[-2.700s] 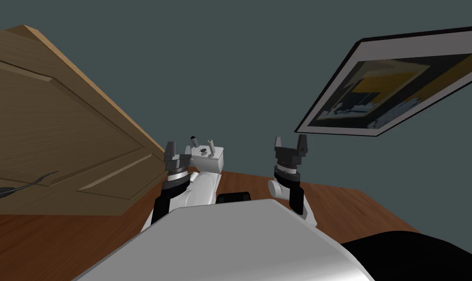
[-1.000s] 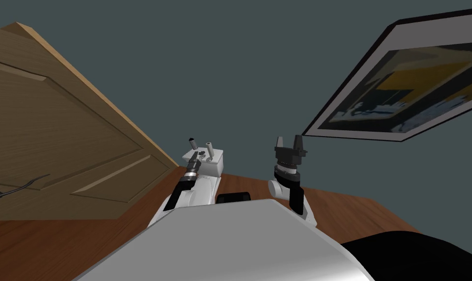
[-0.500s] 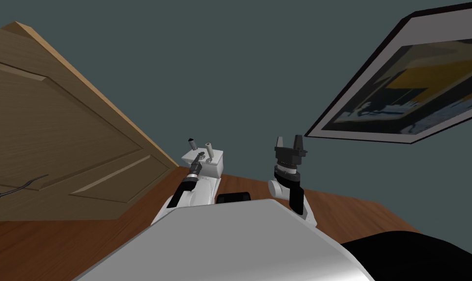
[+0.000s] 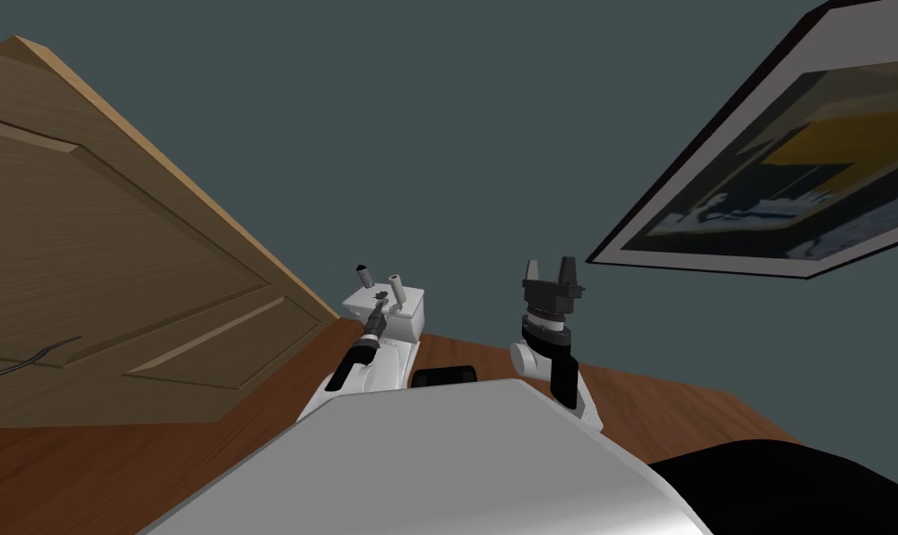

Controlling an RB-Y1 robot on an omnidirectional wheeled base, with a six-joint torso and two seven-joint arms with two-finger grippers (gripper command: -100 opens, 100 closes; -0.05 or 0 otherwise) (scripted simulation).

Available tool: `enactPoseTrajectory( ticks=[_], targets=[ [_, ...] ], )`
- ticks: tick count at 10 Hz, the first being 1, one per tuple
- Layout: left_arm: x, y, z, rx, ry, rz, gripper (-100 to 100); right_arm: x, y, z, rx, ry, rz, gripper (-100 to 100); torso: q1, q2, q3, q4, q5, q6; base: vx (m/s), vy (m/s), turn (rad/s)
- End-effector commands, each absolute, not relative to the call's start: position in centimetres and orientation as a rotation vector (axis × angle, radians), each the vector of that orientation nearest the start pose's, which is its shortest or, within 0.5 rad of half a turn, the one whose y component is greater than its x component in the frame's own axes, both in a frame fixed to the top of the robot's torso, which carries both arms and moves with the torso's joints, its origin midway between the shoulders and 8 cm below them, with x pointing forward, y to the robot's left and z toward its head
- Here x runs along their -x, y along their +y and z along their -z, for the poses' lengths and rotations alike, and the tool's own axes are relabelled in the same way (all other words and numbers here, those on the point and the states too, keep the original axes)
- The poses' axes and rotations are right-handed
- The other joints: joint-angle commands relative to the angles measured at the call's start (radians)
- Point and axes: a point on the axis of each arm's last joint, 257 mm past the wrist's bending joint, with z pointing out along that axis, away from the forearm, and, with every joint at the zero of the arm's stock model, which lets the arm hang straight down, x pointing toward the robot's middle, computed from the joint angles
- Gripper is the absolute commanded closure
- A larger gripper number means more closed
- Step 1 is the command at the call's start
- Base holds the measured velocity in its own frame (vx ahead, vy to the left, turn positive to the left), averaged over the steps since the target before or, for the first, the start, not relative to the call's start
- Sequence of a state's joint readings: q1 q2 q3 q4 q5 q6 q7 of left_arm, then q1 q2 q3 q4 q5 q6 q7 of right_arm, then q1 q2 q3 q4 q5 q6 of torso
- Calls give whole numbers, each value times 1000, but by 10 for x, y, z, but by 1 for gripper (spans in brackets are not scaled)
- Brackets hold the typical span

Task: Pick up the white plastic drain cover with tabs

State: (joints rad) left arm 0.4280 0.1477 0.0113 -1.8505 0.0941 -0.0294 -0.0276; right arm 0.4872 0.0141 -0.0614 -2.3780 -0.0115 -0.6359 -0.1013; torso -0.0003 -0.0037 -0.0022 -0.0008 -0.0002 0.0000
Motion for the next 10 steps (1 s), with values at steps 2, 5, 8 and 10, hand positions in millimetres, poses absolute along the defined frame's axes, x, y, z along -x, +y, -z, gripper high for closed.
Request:
enactPoseTrajectory(
  ticks=[2,5,8,10],
  targets=[
    [-417,320,297,1342,1273,984,-100,-291,-287,-93,-488,406,-1397,0,0,0,0,0,0,0,48,-7,12],
    [-414,312,325,1444,1277,978,-100,-291,-287,-93,-488,406,-1398,0,0,1,1,0,0,0,34,-8,8],
    [-413,296,342,1538,1248,999,-100,-291,-287,-93,-488,406,-1398,0,0,2,1,0,0,0,18,-5,8],
    [-413,296,342,1541,1246,1001,-100,-291,-287,-93,-488,406,-1398,0,0,3,2,1,0,0,0,0,0]
  ],
)
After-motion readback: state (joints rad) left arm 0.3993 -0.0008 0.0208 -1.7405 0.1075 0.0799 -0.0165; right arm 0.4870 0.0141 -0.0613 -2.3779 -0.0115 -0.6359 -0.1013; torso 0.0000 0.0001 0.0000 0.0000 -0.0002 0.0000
